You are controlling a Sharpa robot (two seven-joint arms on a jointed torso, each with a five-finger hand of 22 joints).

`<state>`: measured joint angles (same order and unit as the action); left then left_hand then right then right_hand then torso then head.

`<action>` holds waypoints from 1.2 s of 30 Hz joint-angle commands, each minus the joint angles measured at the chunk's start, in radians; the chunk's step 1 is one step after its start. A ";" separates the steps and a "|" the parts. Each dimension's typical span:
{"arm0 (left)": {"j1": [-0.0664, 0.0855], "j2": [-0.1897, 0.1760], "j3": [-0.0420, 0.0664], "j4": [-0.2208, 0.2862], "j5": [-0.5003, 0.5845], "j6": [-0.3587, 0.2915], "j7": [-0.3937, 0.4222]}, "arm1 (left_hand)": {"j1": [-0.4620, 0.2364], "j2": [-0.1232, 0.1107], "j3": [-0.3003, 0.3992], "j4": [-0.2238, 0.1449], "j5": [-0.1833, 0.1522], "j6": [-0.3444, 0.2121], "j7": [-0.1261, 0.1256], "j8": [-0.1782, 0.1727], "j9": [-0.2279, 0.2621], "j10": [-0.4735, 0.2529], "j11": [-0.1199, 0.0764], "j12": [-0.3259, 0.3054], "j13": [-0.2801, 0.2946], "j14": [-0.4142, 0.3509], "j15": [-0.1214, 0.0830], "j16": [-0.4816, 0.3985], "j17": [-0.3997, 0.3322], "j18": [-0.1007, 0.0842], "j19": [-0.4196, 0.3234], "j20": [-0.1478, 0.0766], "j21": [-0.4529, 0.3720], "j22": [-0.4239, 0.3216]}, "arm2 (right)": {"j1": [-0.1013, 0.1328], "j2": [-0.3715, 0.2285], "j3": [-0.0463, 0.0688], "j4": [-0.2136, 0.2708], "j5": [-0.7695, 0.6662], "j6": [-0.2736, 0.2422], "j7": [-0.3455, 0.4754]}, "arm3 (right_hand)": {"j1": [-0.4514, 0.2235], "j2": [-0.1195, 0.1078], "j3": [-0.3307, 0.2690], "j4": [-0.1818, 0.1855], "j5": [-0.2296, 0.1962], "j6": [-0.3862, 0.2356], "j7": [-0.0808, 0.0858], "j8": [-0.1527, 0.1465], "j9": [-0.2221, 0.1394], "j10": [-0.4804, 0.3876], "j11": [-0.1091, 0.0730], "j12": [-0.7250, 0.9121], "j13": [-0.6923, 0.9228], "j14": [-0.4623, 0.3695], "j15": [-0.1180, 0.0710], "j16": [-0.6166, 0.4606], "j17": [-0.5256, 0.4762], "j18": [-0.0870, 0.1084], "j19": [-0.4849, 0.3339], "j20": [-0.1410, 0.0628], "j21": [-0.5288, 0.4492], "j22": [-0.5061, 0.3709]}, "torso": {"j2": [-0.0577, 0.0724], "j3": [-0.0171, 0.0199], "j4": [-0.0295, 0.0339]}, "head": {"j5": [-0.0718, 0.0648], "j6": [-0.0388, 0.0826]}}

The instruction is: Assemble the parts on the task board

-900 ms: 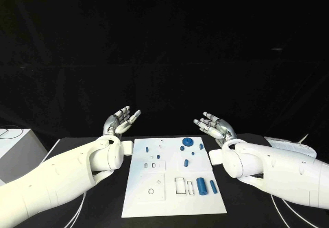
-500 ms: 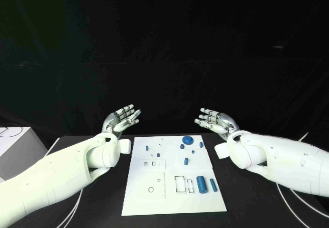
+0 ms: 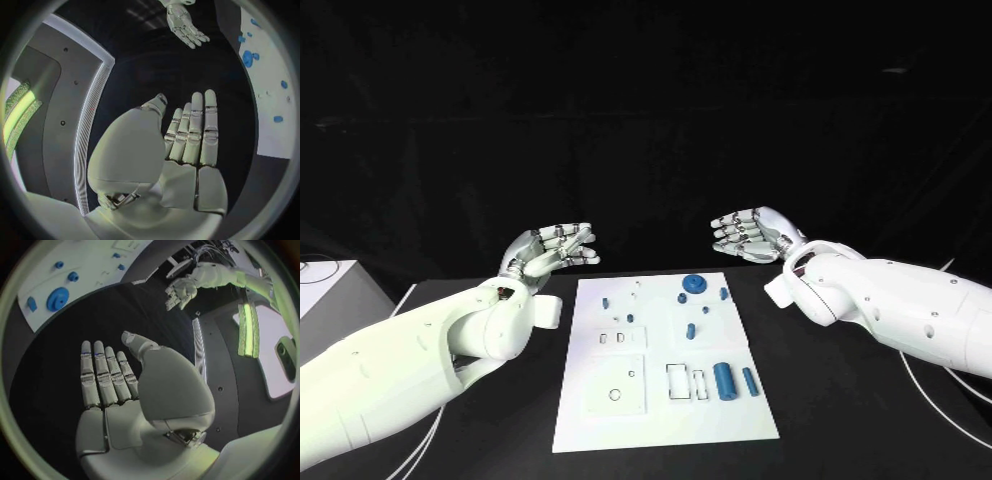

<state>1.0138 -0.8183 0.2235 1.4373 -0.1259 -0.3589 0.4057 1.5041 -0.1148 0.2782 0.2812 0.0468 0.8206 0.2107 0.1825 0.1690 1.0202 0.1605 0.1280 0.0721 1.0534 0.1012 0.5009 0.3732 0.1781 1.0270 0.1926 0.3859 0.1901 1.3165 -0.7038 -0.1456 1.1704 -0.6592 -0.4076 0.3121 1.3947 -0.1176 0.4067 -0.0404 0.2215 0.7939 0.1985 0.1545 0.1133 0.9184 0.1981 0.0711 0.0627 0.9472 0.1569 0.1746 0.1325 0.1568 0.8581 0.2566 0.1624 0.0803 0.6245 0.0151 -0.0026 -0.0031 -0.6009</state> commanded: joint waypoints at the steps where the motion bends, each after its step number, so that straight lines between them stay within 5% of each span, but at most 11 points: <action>1: 0.000 -0.021 0.006 0.044 -0.021 0.057 -0.002 | 0.005 -0.009 0.013 0.000 0.002 0.005 0.011 0.004 0.001 0.011 0.000 -0.013 -0.001 -0.007 -0.008 0.068 0.047 0.001 0.009 -0.006 0.040 0.023 | 0.013 0.005 0.001 -0.010 -0.298 0.014 -0.089 | -0.024 -0.050 0.020 -0.009 0.025 0.127 0.004 0.023 0.015 0.202 -0.065 0.009 0.005 0.323 -0.101 0.133 0.110 0.026 0.287 -0.102 0.170 0.075 | 0.026 0.0089 0.0037 | -0.005 0.004; 4: 0.000 -0.041 0.012 0.078 -0.021 0.066 -0.002 | 0.009 -0.016 0.020 -0.005 0.004 -0.032 0.009 -0.012 -0.006 -0.011 -0.002 -0.023 -0.001 -0.005 -0.015 0.161 0.106 0.002 0.048 -0.019 0.120 0.068 | 0.025 0.008 0.002 -0.020 -0.409 0.041 -0.148 | -0.045 -0.064 0.001 0.002 0.054 0.148 -0.015 0.025 0.020 0.262 -0.091 0.017 0.012 0.492 -0.145 0.239 0.183 0.027 0.399 -0.145 0.281 0.135 | 0.036 0.0127 0.0087 | -0.009 0.006; 7: 0.000 -0.058 0.017 0.107 -0.021 0.074 -0.002 | 0.010 -0.020 0.026 -0.006 0.004 -0.051 0.008 -0.014 -0.005 -0.039 -0.005 -0.016 0.001 -0.021 -0.021 0.259 0.169 0.001 0.069 -0.031 0.226 0.133 | 0.036 0.012 0.003 -0.026 -0.512 0.067 -0.202 | -0.057 -0.092 0.011 0.013 0.056 0.149 -0.035 0.015 0.026 0.396 -0.125 0.068 0.060 0.556 -0.173 0.386 0.306 0.023 0.450 -0.174 0.372 0.195 | 0.046 0.0151 0.0130 | -0.016 0.008; 9: -0.001 -0.068 0.020 0.128 -0.021 0.078 -0.002 | 0.009 -0.023 0.030 -0.005 0.004 -0.055 0.008 -0.010 -0.003 -0.047 -0.005 -0.005 0.004 -0.031 -0.023 0.297 0.191 -0.001 0.055 -0.031 0.273 0.164 | 0.043 0.016 0.003 -0.029 -0.574 0.089 -0.242 | -0.058 -0.108 0.006 0.020 0.052 0.149 -0.050 0.014 0.033 0.441 -0.143 0.117 0.115 0.566 -0.186 0.599 0.511 0.017 0.471 -0.185 0.453 0.273 | 0.052 0.0165 0.0154 | -0.020 0.011; 11: -0.002 -0.077 0.024 0.146 -0.021 0.082 -0.003 | 0.009 -0.023 0.035 -0.004 0.005 -0.056 0.008 -0.007 -0.001 -0.054 -0.005 0.003 0.005 -0.038 -0.023 0.317 0.203 0.000 0.041 -0.031 0.306 0.186 | 0.050 0.021 0.003 -0.030 -0.626 0.120 -0.283 | -0.052 -0.118 -0.009 0.031 0.054 0.146 -0.063 0.017 0.042 0.452 -0.154 0.206 0.217 0.578 -0.198 0.890 0.808 -0.013 0.528 -0.195 0.670 0.523 | 0.058 0.0179 0.0170 | -0.025 0.013; 12: -0.002 -0.080 0.025 0.152 -0.022 0.083 -0.003 | 0.009 -0.023 0.038 -0.004 0.004 -0.057 0.008 -0.005 0.000 -0.056 -0.006 0.008 0.005 -0.039 -0.023 0.326 0.207 0.001 0.033 -0.031 0.321 0.196 | 0.053 0.023 0.004 -0.031 -0.642 0.132 -0.298 | -0.039 -0.124 -0.061 0.046 0.039 0.117 -0.059 0.022 0.055 0.405 -0.157 0.522 0.549 0.565 -0.192 1.101 1.040 -0.042 0.538 -0.191 0.831 0.716 | 0.062 0.0188 0.0184 | -0.027 0.015; 13: -0.002 -0.083 0.027 0.159 -0.022 0.084 -0.003 | 0.009 -0.023 0.038 -0.004 0.004 -0.057 0.008 -0.004 0.000 -0.056 -0.006 0.009 0.006 -0.039 -0.023 0.328 0.208 0.001 0.031 -0.031 0.324 0.199 | 0.055 0.026 0.004 -0.032 -0.656 0.145 -0.312 | -0.044 -0.118 -0.079 0.059 0.031 0.111 -0.065 0.025 0.059 0.423 -0.150 0.686 0.709 0.569 -0.186 1.131 1.074 -0.044 0.541 -0.192 0.863 0.756 | 0.064 0.0194 0.0197 | -0.029 0.016; 15: -0.003 -0.091 0.030 0.176 -0.022 0.086 -0.004 | 0.009 -0.023 0.040 -0.004 0.004 -0.056 0.008 -0.002 0.001 -0.058 -0.005 0.013 0.006 -0.040 -0.023 0.335 0.210 0.002 0.025 -0.030 0.337 0.207 | 0.060 0.036 0.004 -0.039 -0.688 0.177 -0.348 | -0.018 -0.091 -0.172 0.116 0.029 0.069 -0.035 0.039 0.077 0.517 -0.134 1.290 1.302 0.602 -0.168 1.319 1.317 -0.056 0.541 -0.169 0.968 0.883 | 0.072 0.0213 0.0231 | -0.033 0.018; 16: -0.004 -0.094 0.031 0.183 -0.022 0.087 -0.005 | 0.009 -0.023 0.041 -0.004 0.004 -0.055 0.008 -0.001 0.002 -0.059 -0.005 0.014 0.006 -0.040 -0.022 0.337 0.211 0.002 0.023 -0.030 0.341 0.210 | 0.062 0.041 0.004 -0.043 -0.697 0.186 -0.361 | -0.016 -0.093 -0.196 0.135 0.024 0.062 -0.033 0.045 0.082 0.543 -0.125 1.347 1.358 0.608 -0.161 1.346 1.358 -0.063 0.553 -0.166 1.016 0.945 | 0.074 0.0221 0.0241 | -0.035 0.019; 29: -0.006 -0.117 0.041 0.226 -0.038 0.095 -0.009 | 0.007 -0.025 0.050 -0.004 0.004 -0.054 0.009 0.005 0.005 -0.069 -0.004 0.029 0.007 -0.034 -0.023 0.365 0.221 0.004 0.015 -0.029 0.402 0.247 | 0.067 0.092 0.004 -0.094 -0.757 0.191 -0.476 | 0.033 -0.088 -0.255 0.260 0.053 0.032 -0.025 0.081 0.113 0.652 -0.111 1.500 1.508 0.624 -0.147 1.396 1.438 -0.117 0.647 -0.149 1.279 1.297 | 0.101 0.0301 0.0439 | -0.050 0.026; 36: -0.007 -0.122 0.043 0.231 -0.047 0.094 -0.011 | 0.006 -0.025 0.052 -0.004 0.004 -0.053 0.009 0.007 0.006 -0.072 -0.004 0.031 0.007 -0.035 -0.023 0.369 0.222 0.004 0.012 -0.028 0.414 0.255 | 0.067 0.097 0.005 -0.083 -0.750 0.182 -0.507 | 0.038 -0.085 -0.245 0.270 0.058 0.041 -0.026 0.088 0.118 0.652 -0.112 1.500 1.508 0.624 -0.148 1.396 1.438 -0.126 0.663 -0.149 1.310 1.342 | 0.112 0.0326 0.0519 | -0.051 0.027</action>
<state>1.0073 -0.9401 0.2650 1.6641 -0.1588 -0.2853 0.3919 1.5090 -0.1282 0.3247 0.2785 0.0468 0.7683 0.1982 0.1834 0.1740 0.9559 0.1555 0.1547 0.0781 1.0165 0.0805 0.8666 0.5934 0.1779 1.0450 0.1663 0.7948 0.4440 1.3829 -0.6063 -0.1416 1.0816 -1.3863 -0.2372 -0.1537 1.4177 -0.2071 0.1631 0.2060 0.2731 0.8397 0.1711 0.2323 0.2251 1.4655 0.0768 1.5431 1.3082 1.4663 -0.0001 1.5575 1.3086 0.0609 1.4595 0.1039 1.4204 1.3081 0.7299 0.0456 0.0450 -0.0547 -0.5732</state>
